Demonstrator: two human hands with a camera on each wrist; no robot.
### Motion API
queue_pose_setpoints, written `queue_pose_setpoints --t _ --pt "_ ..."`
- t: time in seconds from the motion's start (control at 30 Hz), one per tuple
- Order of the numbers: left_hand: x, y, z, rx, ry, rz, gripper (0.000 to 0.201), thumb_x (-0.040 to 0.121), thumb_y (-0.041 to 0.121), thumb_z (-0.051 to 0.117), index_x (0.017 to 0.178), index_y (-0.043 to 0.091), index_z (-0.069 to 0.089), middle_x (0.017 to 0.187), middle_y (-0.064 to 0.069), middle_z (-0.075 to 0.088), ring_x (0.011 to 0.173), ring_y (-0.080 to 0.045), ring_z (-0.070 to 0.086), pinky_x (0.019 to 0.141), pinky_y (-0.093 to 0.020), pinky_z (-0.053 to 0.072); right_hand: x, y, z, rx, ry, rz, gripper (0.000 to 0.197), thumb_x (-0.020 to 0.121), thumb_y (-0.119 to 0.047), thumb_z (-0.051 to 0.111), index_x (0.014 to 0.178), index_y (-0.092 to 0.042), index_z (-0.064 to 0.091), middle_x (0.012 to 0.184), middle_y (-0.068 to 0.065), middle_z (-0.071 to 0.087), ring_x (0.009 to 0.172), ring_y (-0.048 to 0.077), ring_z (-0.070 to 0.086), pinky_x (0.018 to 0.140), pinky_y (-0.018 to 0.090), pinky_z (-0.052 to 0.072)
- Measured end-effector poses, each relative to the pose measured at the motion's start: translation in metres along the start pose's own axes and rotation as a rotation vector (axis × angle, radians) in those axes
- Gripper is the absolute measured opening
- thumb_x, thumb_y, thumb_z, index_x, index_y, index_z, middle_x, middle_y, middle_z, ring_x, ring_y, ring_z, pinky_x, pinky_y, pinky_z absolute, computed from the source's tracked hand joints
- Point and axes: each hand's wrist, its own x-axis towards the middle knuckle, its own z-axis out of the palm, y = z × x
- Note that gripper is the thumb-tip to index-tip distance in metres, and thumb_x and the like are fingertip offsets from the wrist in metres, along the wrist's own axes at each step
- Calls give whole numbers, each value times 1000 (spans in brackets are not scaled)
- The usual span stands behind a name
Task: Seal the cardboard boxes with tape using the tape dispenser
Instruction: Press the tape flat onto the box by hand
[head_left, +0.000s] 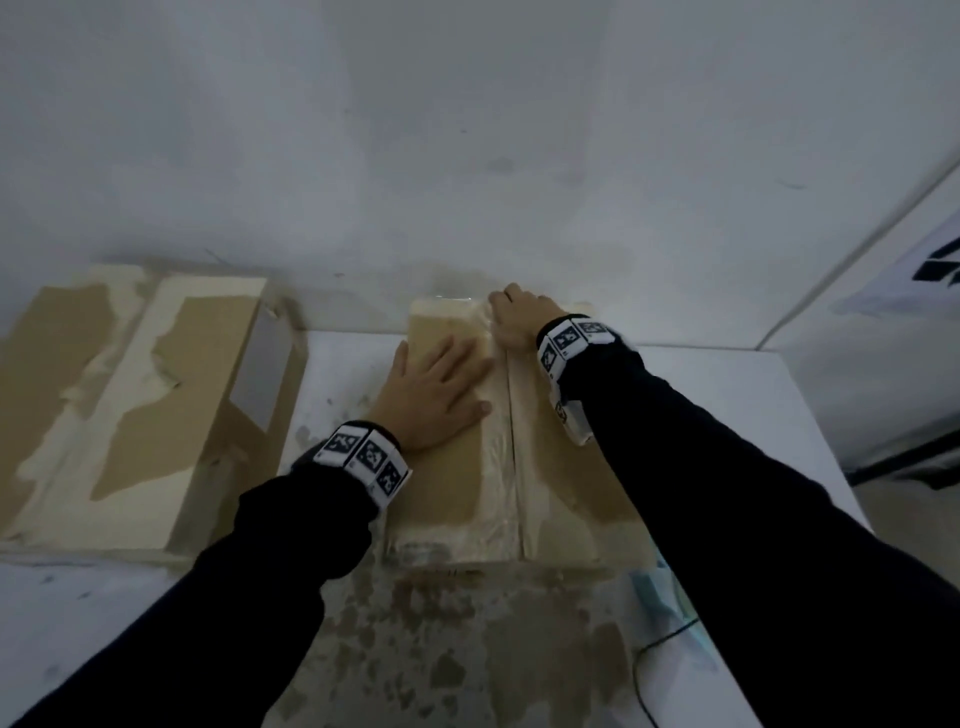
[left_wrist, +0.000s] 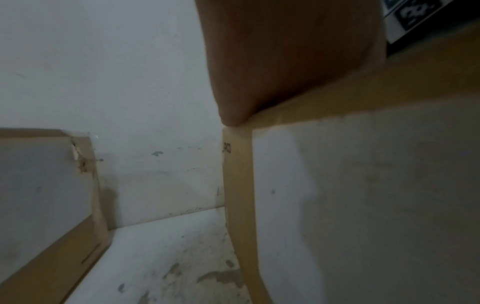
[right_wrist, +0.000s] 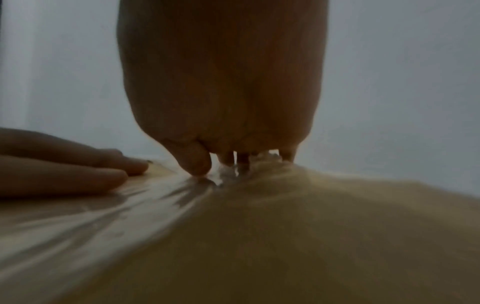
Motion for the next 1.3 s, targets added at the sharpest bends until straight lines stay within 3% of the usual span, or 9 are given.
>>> queue_pose_setpoints --t 0.1,0.23,0.33,0.4,0.57,0.8,0.97,1.1,1.3 --pt "-2 2 3 58 81 69 75 78 72 -8 144 45 13 157 8 11 146 -19 6 110 -57 -9 10 3 -3 53 -65 31 45 99 -29 30 139 -7 34 147 15 33 135 32 35 107 42 27" --pt "-3 5 0 -5 43 37 72 75 68 -5 143 48 5 157 13 3 146 -13 -1 114 -50 -7 10 1 -2 77 -93 39 52 100 -33 26 145 -6 26 154 14 25 141 30 27 113 41 20" --pt "-4 5 0 -6 53 34 74 73 67 -7 144 48 7 157 15 2 145 -12 1 116 -46 -3 -3 -1 9 -4 -88 29 61 102 -35 21 152 -7 -2 161 10 -5 149 24 -3 119 44 0" --pt "-4 5 0 -1 65 33 75 75 65 -6 145 45 11 157 14 5 145 -13 3 116 -44 0 -19 -3 19 -70 -96 18 63 102 -38 18 151 -8 -9 160 8 -17 148 22 -11 118 45 -4" --pt "-6 8 0 -7 65 27 81 74 65 -6 145 38 20 157 10 13 145 -14 7 117 -44 4 -48 -7 33 6 -179 35 62 102 -42 13 152 -11 -8 160 3 -18 148 16 -10 118 45 -2" --pt "-8 9 -3 -28 78 -10 82 70 68 -3 141 42 28 155 15 18 144 -11 12 115 -42 7 -62 -16 32 15 -192 58 60 103 -40 12 152 -10 -8 160 3 -17 148 16 -12 118 44 -4" --pt "-8 8 -2 -20 94 12 52 90 61 23 140 48 26 155 15 16 144 -12 12 115 -43 8 -120 -23 51 -38 -284 18 63 102 -40 14 151 -8 -9 159 8 -19 148 20 -12 119 43 -2" --pt "-8 10 -3 8 76 23 49 94 54 28 142 46 22 156 13 15 144 -14 11 114 -45 8 -157 -27 71 -39 -260 -4 64 102 -40 16 151 -8 -9 159 6 -19 148 19 -13 119 42 0" --pt "-24 33 -14 163 -15 126 53 99 41 24 148 24 15 159 1 1 145 -19 8 113 -52 9 -156 -28 81 -96 -234 25 62 102 -41 11 151 -11 -13 159 3 -22 147 16 -15 119 41 -4"
